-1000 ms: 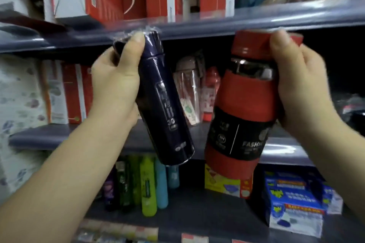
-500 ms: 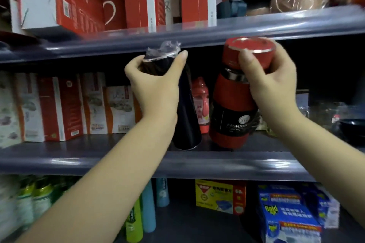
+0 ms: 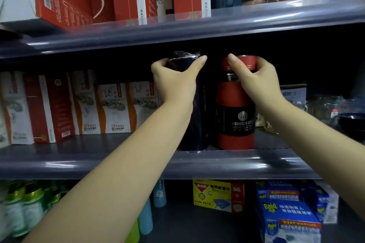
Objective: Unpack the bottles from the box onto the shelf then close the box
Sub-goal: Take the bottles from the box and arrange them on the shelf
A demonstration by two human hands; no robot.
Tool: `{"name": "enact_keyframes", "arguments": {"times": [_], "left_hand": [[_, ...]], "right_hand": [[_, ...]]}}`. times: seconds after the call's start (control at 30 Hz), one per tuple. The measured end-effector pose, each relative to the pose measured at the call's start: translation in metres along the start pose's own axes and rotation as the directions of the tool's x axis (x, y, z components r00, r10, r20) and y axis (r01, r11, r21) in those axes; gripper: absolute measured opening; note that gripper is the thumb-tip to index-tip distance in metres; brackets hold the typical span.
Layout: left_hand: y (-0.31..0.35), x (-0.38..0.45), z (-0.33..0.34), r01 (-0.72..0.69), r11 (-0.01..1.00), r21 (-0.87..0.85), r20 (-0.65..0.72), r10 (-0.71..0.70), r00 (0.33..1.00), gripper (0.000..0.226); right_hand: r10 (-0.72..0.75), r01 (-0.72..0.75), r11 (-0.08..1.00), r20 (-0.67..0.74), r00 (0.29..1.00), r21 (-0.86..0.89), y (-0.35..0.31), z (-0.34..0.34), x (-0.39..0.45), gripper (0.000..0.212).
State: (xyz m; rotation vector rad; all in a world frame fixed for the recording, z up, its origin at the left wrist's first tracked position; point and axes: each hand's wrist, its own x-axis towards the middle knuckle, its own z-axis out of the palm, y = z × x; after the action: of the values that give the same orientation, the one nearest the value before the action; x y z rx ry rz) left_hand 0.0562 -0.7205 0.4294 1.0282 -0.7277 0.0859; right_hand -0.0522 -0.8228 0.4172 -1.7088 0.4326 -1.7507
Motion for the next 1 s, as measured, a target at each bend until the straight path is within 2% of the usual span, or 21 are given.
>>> {"name": "enact_keyframes", "arguments": {"times": [0.1,0.2,0.33,0.43,0.5,0.6,0.73,1.0], "left_hand": [[-0.004,0.000,0.010,0.009,1.000,0.025,0.034,-0.010,0.999,0.077],[-0.009,0.001,0.014,0.007,0.997,0.074,0.119,-0.016,0.993,0.081],[-0.022,0.008,0.002,0.018,0.994,0.109,0.346,-0.055,0.937,0.080],[-0.037,0.013,-0.016,0.007,0.997,0.072,0.491,-0.041,0.870,0.072],[-0.047,0.014,-0.026,0.033,0.998,0.058,0.531,-0.059,0.845,0.081],[-0.054,0.011,-0.029,0.087,0.996,0.009,0.532,-0.079,0.843,0.082],[-0.054,0.000,-0.016,0.061,0.998,-0.028,0.461,-0.041,0.886,0.081],[-0.057,-0.010,-0.004,0.018,0.999,-0.032,0.447,-0.002,0.894,0.080]], "right_hand": [[0.067,-0.066,0.998,0.055,0.996,-0.016,0.006,-0.005,0.009,0.047],[0.115,-0.112,0.993,0.214,0.970,-0.028,0.012,-0.009,0.014,0.050],[0.100,-0.082,0.995,0.385,0.918,-0.064,0.016,-0.018,0.015,0.044],[0.151,-0.144,0.988,0.469,0.870,-0.051,0.025,-0.029,0.011,0.068],[0.175,-0.189,0.982,0.481,0.859,-0.018,0.029,-0.033,0.005,0.075],[0.151,-0.167,0.986,0.446,0.882,-0.004,0.029,-0.034,0.002,0.074],[0.155,-0.148,0.988,0.414,0.897,-0.050,0.029,-0.038,0.008,0.073],[0.136,-0.127,0.991,0.411,0.901,-0.049,0.031,-0.044,0.008,0.072]]}}
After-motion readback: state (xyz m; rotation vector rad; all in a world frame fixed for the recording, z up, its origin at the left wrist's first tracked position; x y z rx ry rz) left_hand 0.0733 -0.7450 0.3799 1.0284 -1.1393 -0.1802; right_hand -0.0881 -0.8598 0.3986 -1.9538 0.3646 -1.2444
